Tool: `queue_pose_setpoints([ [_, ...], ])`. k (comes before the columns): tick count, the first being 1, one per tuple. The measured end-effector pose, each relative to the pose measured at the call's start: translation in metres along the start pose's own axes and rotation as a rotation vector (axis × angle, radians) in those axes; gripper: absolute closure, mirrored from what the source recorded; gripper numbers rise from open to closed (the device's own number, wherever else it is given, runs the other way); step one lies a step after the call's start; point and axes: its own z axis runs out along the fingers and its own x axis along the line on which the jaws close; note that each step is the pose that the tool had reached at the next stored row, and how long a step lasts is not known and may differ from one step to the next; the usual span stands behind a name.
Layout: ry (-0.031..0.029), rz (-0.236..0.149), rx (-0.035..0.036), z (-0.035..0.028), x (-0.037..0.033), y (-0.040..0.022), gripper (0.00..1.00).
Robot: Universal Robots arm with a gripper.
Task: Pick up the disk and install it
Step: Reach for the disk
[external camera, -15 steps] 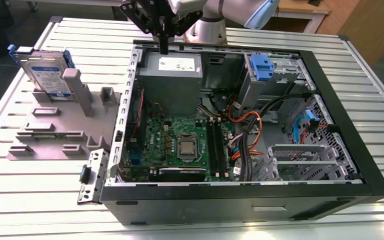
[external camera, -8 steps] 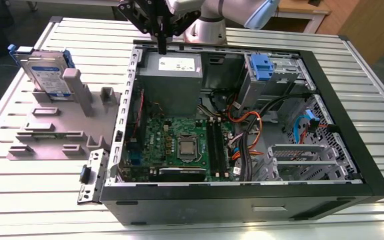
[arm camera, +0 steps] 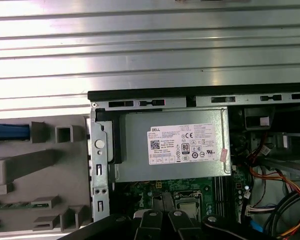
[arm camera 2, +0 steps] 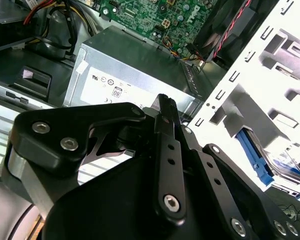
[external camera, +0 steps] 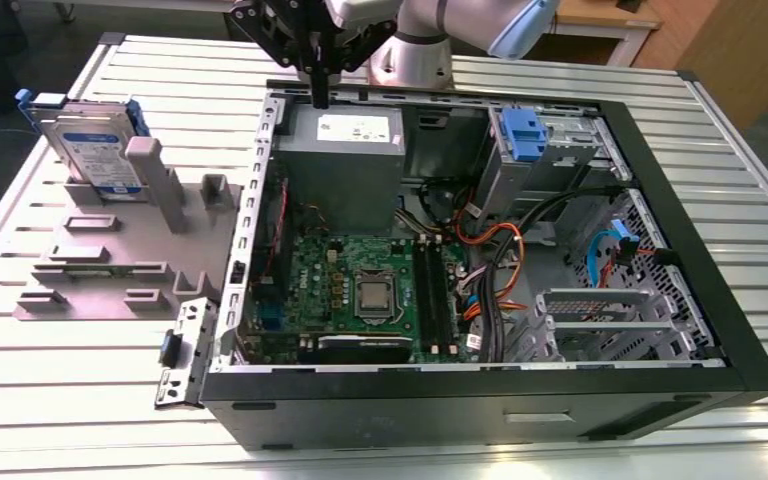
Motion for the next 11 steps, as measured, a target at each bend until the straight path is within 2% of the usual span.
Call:
queue_pose_setpoints([
  [11, -0.0001, 0.000, 0.0000, -0.0001, 0.0028, -0.0002, 0.89],
])
